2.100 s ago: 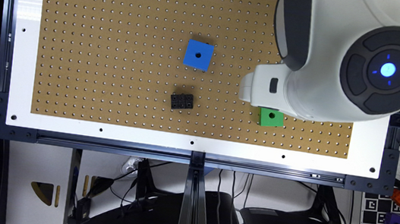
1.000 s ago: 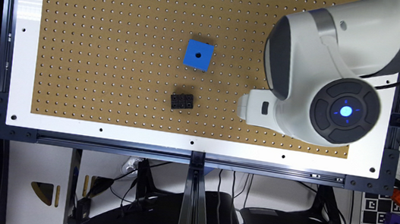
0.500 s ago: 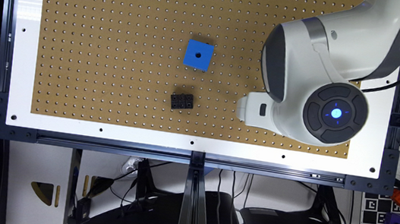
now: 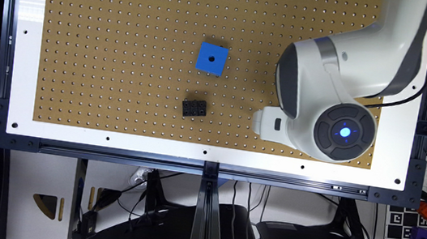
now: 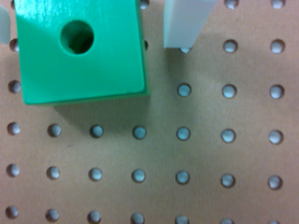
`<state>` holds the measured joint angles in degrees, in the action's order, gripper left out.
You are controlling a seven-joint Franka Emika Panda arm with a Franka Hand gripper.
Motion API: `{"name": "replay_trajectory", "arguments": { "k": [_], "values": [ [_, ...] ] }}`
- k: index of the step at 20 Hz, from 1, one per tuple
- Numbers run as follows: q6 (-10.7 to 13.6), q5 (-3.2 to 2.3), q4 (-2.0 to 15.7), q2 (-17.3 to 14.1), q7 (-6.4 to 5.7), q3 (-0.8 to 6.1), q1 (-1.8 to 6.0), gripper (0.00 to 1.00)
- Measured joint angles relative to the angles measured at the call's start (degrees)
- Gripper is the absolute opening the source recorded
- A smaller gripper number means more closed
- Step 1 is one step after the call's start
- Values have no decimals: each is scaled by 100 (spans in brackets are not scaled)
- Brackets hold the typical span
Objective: Pick up green block.
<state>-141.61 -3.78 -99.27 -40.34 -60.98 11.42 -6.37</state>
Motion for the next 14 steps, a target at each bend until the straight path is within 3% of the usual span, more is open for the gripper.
{"name": "replay_trajectory", "arguments": {
  "k": [5, 8, 9, 14],
  "values": [
    [2, -3, 65, -63, -7, -9, -26, 100],
    [3, -32, 79, -97, -49, -27, -49, 100],
    [3, -52, 76, -94, -81, -34, -54, 0],
    [3, -52, 76, -94, -81, -34, -54, 0]
  ]
}}
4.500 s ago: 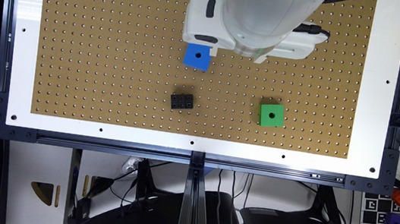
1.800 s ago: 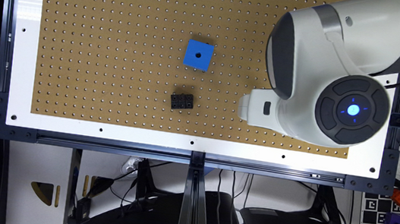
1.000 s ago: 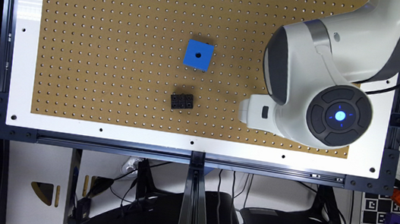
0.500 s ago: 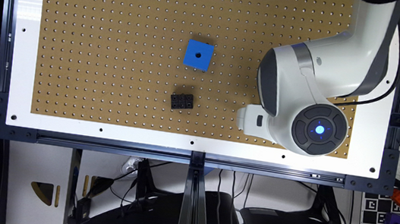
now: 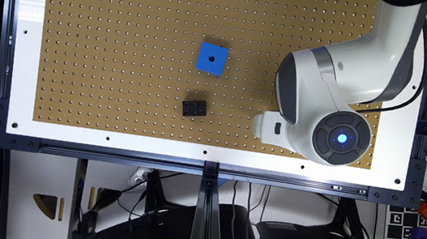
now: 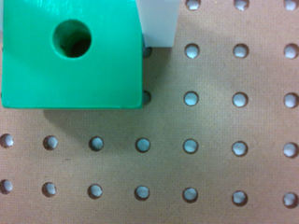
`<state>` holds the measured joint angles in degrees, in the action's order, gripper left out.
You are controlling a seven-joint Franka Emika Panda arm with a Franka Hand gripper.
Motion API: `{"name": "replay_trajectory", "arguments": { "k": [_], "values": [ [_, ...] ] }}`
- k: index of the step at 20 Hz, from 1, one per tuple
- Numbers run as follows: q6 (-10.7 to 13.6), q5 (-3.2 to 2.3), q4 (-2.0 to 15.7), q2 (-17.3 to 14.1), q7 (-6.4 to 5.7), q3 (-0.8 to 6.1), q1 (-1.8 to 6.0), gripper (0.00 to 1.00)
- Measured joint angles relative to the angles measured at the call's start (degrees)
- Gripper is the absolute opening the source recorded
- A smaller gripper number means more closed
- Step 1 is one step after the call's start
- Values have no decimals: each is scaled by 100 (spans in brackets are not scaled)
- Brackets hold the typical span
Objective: Pick up green block.
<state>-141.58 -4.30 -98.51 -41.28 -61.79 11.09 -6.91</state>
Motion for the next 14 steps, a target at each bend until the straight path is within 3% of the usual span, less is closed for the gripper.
{"name": "replay_trajectory", "arguments": {
  "k": [10, 14],
  "values": [
    [75, 0, -2, 82, -3, -29, 1, 0],
    [508, 0, -4, 477, -22, -25, -1, 0]
  ]
}}
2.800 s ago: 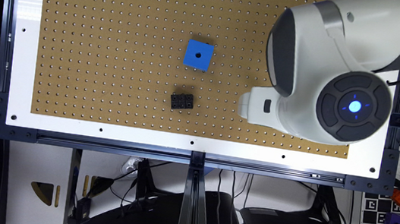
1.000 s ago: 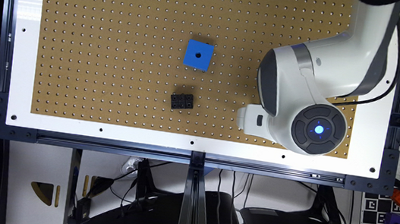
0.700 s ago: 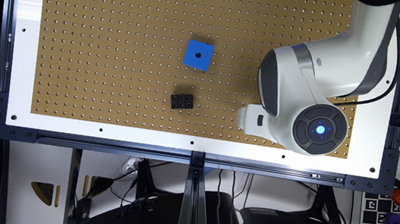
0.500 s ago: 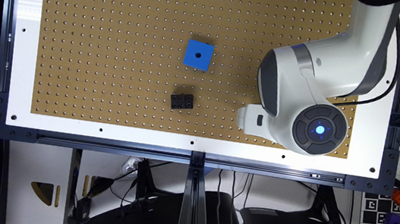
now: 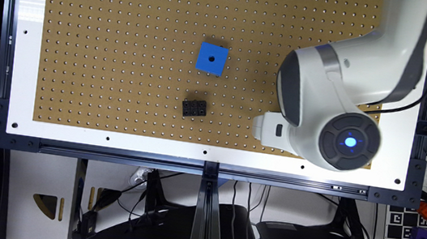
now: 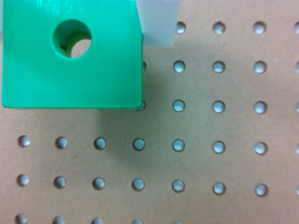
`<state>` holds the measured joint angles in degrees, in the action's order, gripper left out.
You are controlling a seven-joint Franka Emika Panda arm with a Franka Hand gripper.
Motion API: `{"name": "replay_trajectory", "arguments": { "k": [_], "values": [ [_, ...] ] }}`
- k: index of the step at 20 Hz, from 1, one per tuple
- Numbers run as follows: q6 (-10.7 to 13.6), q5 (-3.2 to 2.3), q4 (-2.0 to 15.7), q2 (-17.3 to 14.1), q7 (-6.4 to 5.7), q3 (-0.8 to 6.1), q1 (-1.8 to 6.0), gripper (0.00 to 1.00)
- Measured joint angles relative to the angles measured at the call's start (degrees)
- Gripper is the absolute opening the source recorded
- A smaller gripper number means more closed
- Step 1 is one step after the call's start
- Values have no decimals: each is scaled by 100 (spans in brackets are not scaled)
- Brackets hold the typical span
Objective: Pick up green block.
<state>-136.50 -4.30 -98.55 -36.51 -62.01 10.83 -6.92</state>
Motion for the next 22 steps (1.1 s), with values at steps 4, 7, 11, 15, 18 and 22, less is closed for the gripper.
{"name": "replay_trajectory", "arguments": {
  "k": [4, 7, 11, 15, 18, 22],
  "values": [
    [136, 0, -1, 104, -5, 1, 0, 0],
    [248, 0, 1, 250, -12, 6, 0, 0],
    [471, 0, 0, 456, -28, 18, -1, 0],
    [691, 2, 3, 715, -61, 36, 0, 0],
    [843, 2, 1, 852, -91, 54, 0, 0],
    [849, 2, -3, 854, -94, 54, 0, 0]
  ]
}}
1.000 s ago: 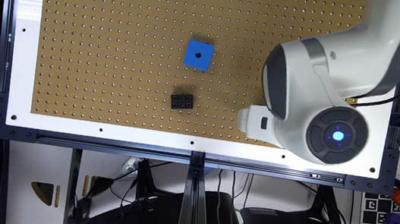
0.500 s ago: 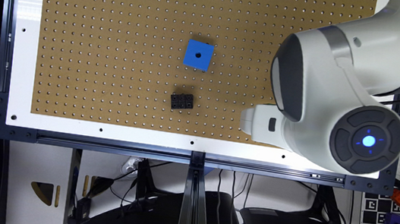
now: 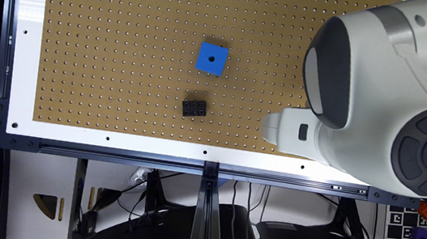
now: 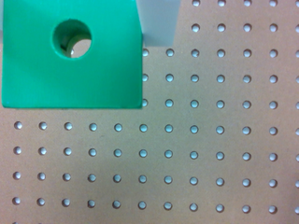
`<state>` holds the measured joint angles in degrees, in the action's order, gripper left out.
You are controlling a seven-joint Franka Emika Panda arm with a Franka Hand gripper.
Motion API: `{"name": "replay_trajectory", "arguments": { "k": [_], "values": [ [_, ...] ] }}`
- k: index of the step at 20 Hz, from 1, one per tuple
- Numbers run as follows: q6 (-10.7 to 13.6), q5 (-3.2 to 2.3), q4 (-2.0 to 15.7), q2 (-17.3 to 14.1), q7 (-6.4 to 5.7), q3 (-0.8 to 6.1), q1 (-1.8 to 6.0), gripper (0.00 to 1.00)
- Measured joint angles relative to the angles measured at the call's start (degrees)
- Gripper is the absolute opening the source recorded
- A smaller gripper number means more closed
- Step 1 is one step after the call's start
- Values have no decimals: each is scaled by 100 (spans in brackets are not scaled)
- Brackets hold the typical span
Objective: Pick up green block.
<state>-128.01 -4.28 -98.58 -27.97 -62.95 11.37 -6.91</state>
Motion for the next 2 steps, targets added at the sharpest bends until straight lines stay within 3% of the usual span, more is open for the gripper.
{"name": "replay_trajectory", "arguments": {
  "k": [2],
  "values": [
    [0, 0, -1, 0, -1, 0, 0, 0]
  ]
}}
